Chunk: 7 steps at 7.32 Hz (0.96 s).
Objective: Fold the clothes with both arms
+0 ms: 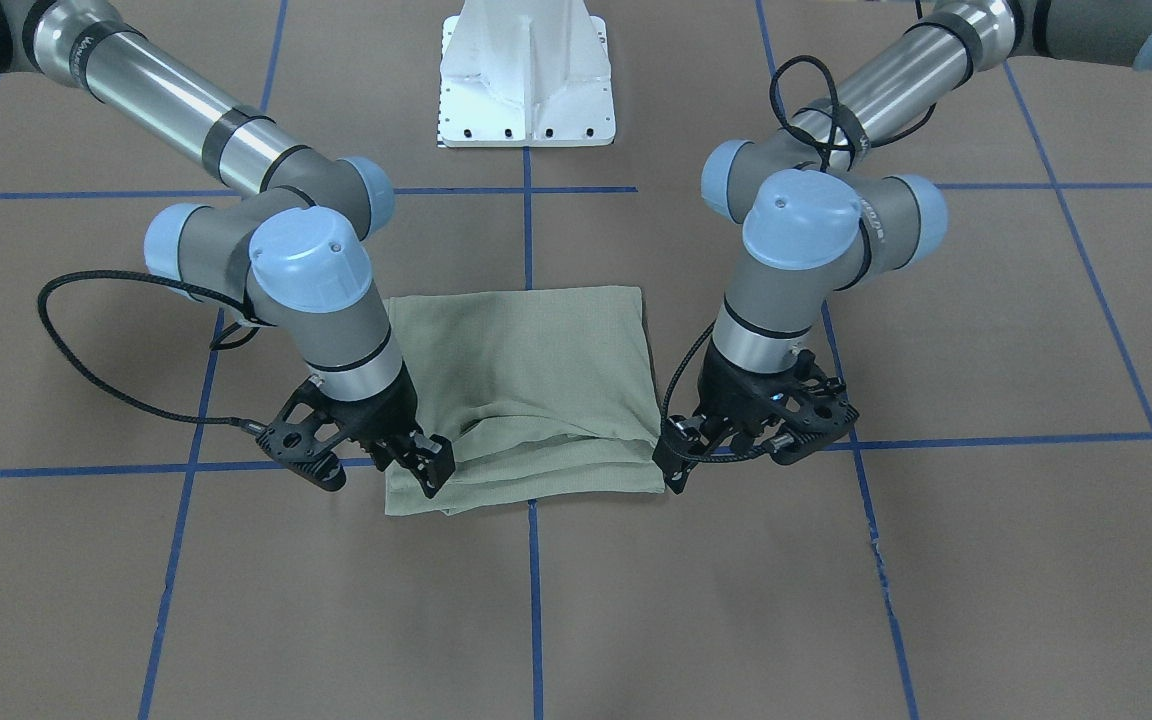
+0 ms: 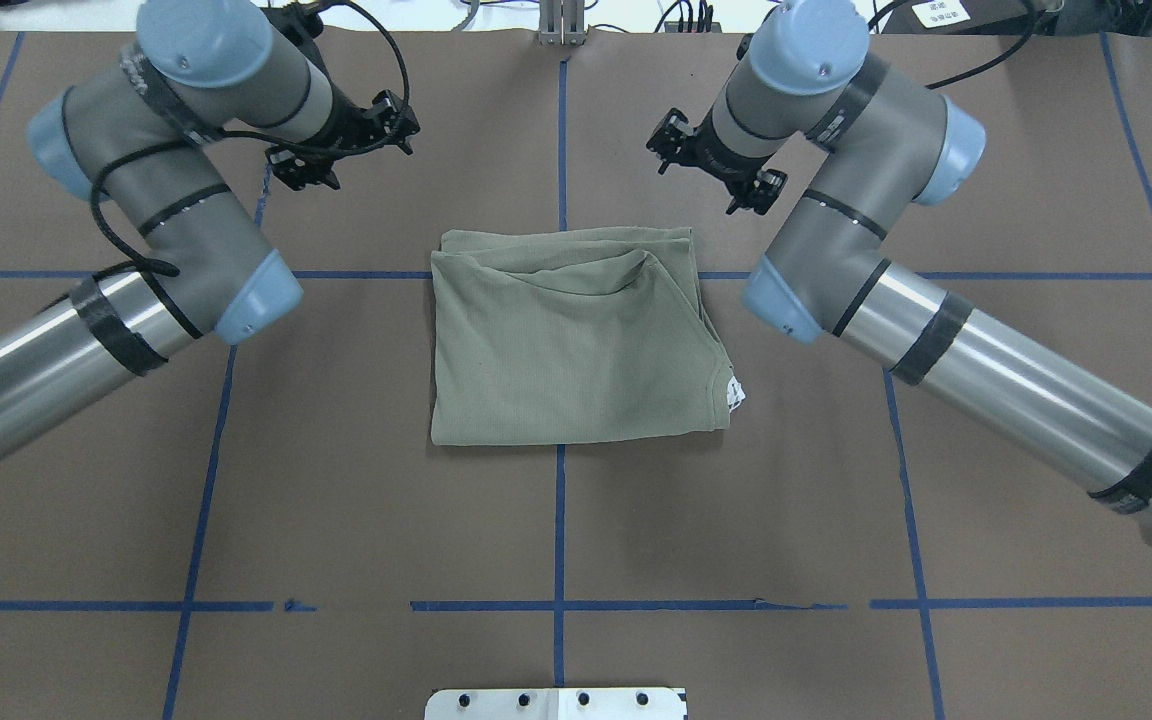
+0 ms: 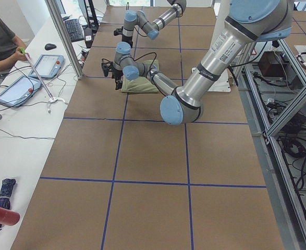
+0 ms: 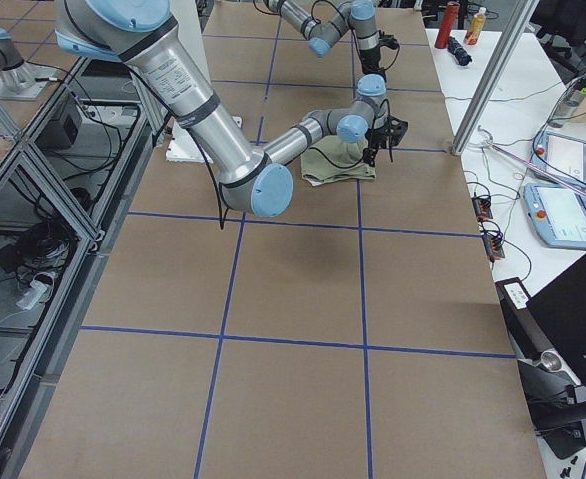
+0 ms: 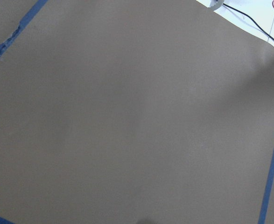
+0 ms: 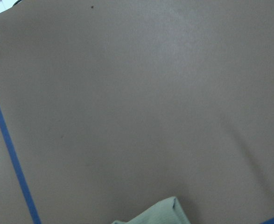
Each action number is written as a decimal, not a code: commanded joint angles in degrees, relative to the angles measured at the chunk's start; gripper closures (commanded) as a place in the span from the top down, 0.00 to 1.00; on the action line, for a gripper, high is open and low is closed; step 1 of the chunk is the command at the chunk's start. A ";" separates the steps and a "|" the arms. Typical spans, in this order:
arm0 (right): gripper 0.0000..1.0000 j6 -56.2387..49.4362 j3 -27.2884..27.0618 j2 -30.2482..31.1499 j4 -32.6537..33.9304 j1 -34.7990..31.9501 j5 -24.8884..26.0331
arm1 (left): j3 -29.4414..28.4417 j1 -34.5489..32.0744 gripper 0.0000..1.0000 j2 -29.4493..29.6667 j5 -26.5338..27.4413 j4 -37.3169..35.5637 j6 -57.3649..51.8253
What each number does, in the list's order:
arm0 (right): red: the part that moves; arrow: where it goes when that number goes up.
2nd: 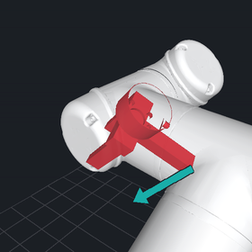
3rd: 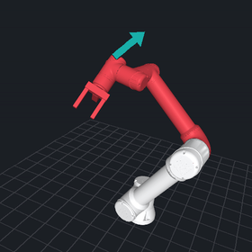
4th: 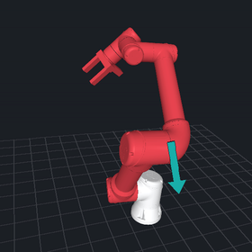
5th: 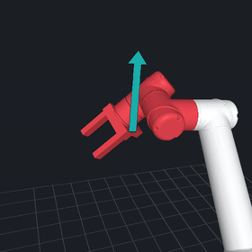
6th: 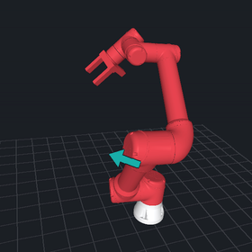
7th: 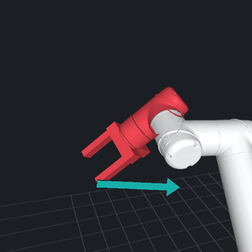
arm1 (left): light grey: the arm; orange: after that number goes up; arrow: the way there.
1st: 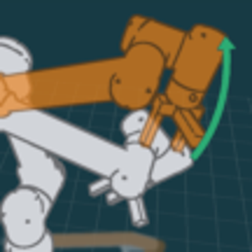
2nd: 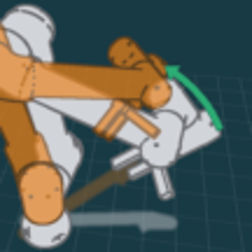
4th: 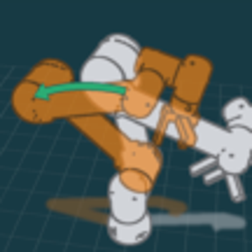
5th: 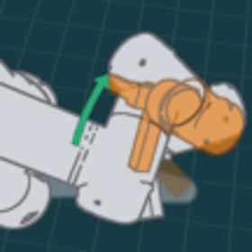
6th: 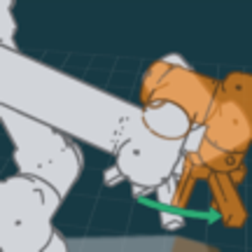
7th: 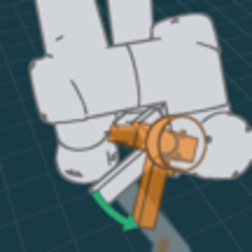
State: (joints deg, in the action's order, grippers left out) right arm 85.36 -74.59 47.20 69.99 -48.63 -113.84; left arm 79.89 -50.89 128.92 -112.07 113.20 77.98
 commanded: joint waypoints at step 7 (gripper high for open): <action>1.00 -92.05 -16.28 25.44 35.73 -33.70 -14.44 | 10.63 -36.61 1.00 -31.77 -9.98 -5.00 -79.88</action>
State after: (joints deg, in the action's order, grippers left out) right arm 5.55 -87.30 66.97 101.38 -79.16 -125.09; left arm 89.99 -82.05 101.25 -119.10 108.82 6.28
